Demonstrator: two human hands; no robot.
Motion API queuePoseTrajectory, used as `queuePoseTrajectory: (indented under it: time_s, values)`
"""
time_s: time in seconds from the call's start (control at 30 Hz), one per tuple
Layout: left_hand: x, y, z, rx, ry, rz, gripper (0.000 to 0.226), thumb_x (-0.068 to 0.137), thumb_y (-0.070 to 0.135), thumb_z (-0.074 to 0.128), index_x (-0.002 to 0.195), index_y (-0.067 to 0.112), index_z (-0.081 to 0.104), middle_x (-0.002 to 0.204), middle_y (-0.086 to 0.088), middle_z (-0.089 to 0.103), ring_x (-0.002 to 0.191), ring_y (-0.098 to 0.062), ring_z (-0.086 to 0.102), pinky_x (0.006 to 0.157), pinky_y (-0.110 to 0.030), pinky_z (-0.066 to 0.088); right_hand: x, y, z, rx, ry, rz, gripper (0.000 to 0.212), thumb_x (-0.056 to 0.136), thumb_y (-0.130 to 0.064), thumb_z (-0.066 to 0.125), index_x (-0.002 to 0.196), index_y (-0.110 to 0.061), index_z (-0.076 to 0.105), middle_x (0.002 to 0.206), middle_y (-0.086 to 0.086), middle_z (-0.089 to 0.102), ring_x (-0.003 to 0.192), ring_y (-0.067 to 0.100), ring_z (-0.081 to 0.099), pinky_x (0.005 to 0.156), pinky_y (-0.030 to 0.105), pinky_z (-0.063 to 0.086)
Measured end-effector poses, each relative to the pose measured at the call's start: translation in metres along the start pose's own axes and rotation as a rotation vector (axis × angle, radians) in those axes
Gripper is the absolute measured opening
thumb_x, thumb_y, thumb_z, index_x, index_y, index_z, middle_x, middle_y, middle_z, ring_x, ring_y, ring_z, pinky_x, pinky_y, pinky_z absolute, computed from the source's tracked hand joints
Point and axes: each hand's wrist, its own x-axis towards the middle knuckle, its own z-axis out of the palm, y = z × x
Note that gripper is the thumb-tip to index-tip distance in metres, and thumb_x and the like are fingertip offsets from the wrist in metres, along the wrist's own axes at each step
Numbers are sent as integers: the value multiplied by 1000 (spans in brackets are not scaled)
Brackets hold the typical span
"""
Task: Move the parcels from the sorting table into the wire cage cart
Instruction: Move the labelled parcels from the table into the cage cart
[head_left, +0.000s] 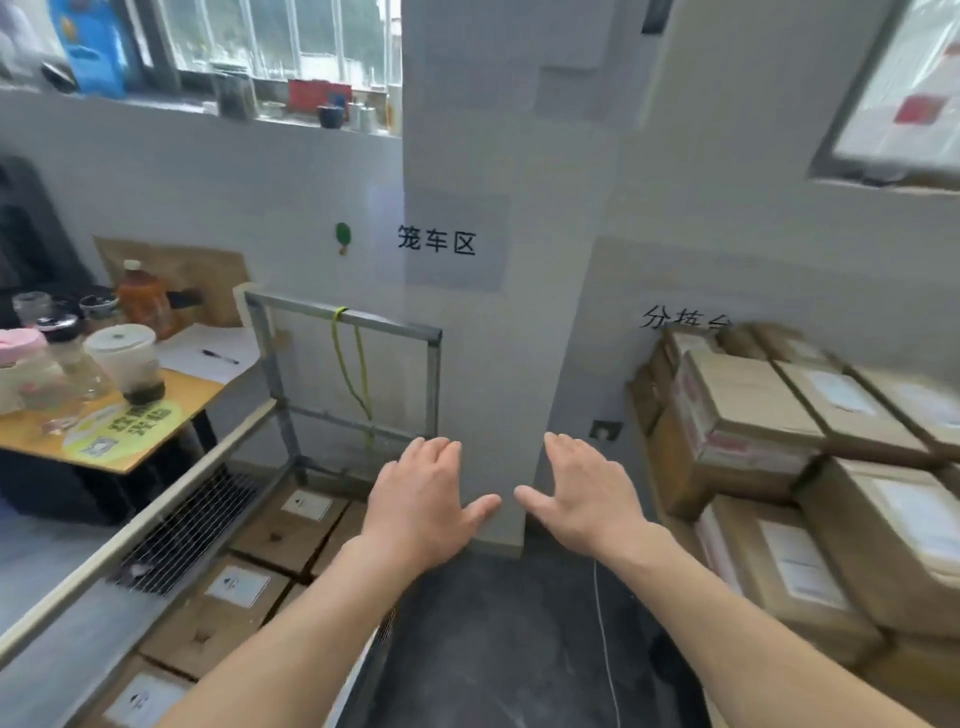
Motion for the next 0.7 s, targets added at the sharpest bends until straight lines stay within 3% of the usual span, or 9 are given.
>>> queuePoseTrajectory:
  time_s: [0.2, 0.53, 0.7]
  values:
    - [30, 98, 15, 2, -6, 116, 81, 86, 74, 44, 142, 17, 45, 147, 3, 47, 139, -17, 36, 107, -38, 39, -25, 100, -30, 30, 44, 122, 82, 93, -64, 51, 156, -15, 30, 157, 2, 41, 144, 22, 37, 112, 46, 39]
    - [68, 195, 56, -56, -131, 301, 84, 88, 75, 43, 149, 18, 37, 152, 3, 43, 140, -18, 37, 106, -40, 40, -62, 210, -36, 45, 78, 382, 72, 91, -63, 53, 146, -18, 42, 145, 0, 52, 136, 21, 47, 108, 44, 44]
    - [102, 239, 72, -150, -168, 433, 76, 89, 72, 49, 144, 19, 42, 147, 1, 48, 135, -18, 44, 102, -38, 44, -76, 250, -45, 29, 103, 542, 67, 91, -62, 54, 142, -21, 45, 136, -3, 56, 129, 20, 52, 99, 39, 46]
